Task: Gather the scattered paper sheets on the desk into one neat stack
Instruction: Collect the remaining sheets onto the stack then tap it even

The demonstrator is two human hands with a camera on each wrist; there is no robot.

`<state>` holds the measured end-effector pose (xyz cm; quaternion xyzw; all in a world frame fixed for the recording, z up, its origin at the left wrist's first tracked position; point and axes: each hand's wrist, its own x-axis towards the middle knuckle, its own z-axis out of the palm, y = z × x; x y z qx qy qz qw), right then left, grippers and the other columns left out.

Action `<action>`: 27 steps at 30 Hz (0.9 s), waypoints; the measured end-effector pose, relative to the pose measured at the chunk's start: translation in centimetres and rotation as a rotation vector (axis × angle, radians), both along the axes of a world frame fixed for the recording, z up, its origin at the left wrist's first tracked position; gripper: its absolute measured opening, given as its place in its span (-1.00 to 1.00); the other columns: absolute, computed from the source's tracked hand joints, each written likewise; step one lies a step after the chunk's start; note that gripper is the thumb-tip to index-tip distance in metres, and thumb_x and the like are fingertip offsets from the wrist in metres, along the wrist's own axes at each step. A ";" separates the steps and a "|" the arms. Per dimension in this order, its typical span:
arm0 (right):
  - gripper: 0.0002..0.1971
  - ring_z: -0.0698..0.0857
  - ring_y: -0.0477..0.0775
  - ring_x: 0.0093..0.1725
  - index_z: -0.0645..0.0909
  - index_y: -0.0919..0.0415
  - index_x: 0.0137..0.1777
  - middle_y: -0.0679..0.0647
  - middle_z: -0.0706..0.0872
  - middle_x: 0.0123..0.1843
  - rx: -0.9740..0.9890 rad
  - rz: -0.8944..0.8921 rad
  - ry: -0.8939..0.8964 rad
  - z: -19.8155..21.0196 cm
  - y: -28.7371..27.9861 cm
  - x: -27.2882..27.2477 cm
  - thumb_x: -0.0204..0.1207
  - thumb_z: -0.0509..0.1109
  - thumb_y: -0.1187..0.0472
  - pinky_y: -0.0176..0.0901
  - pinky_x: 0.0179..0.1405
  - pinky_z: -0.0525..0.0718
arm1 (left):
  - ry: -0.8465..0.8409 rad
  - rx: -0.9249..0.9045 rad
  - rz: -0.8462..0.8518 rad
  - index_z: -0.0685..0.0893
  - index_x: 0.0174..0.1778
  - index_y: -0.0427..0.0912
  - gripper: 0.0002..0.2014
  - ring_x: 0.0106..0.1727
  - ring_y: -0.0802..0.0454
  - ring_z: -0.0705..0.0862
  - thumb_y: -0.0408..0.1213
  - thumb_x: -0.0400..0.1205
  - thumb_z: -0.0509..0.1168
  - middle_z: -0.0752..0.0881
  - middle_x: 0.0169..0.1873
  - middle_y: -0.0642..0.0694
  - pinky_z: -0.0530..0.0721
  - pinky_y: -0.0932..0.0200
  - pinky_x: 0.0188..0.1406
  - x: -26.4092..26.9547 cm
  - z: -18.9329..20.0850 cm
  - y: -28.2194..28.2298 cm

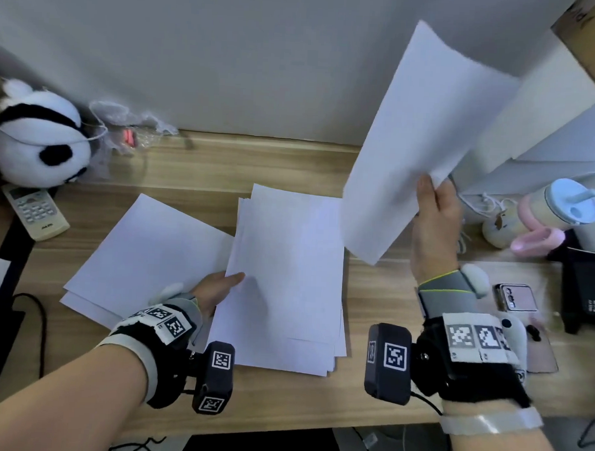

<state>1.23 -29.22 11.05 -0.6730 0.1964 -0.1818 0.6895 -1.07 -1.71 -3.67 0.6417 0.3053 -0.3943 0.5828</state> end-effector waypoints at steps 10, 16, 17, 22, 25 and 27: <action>-0.80 0.75 0.02 -0.10 0.66 0.21 0.11 0.06 0.80 -0.03 0.270 0.263 0.242 -1.5 -0.3 0.2 0.62 0.23 0.28 -0.08 -0.02 0.72 | 0.010 -0.074 0.202 0.49 0.46 -0.32 -0.38 0.33 -0.31 0.59 0.12 0.70 0.03 0.58 0.41 -0.30 0.53 -0.17 0.38 -0.4 1.2 1.0; -0.76 0.61 0.05 -0.26 0.64 0.36 0.10 0.21 0.68 -0.01 -0.016 0.339 0.624 -8.7 1.3 -0.7 0.62 0.15 0.42 -0.13 -0.24 0.56 | 0.061 -0.088 0.184 0.44 0.52 -0.20 -0.20 0.41 -0.26 0.55 0.35 0.61 -0.15 0.58 0.42 -0.23 0.51 -0.18 0.40 -0.7 1.1 1.5; -0.73 0.62 0.07 -0.23 0.59 0.42 0.22 0.21 0.66 0.04 -0.029 0.334 0.655 -9.7 1.5 -0.8 0.62 0.13 0.43 -0.14 -0.23 0.57 | 0.061 -0.090 0.185 0.45 0.51 -0.20 -0.20 0.39 -0.25 0.56 0.36 0.60 -0.15 0.59 0.41 -0.22 0.52 -0.16 0.35 -0.8 1.2 1.4; -0.65 0.62 0.14 0.04 0.56 0.31 0.31 0.28 0.68 0.27 -0.127 0.318 0.766 -13.0 2.5 -1.1 0.61 0.07 0.43 -0.07 0.05 0.57 | 0.061 -0.097 0.142 0.56 0.39 -0.17 -0.34 0.23 -0.19 0.65 0.27 0.58 0.12 0.68 0.28 -0.18 0.62 -0.05 0.18 -1.1 1.1 1.3; -0.67 0.52 0.07 -0.02 0.54 0.41 0.29 0.28 0.68 0.14 -0.176 0.297 0.796 -13.9 2.5 -1.2 0.60 0.09 0.46 -0.21 -0.24 0.49 | 0.058 -0.142 0.057 0.55 0.42 -0.19 -0.48 0.25 -0.18 0.67 0.05 0.63 0.23 0.69 0.30 -0.18 0.64 -0.08 0.24 -1.2 1.3 1.0; -0.67 0.52 0.04 -0.01 0.52 0.45 0.31 0.17 0.61 0.05 -0.190 0.256 0.797 -14.1 2.4 -1.5 0.59 0.13 0.47 -0.31 -0.34 0.43 | 0.026 -0.141 0.029 0.52 0.45 -0.24 -0.54 0.28 -0.20 0.65 -0.09 0.66 0.25 0.66 0.33 -0.21 0.62 -0.09 0.28 -1.3 1.1 0.6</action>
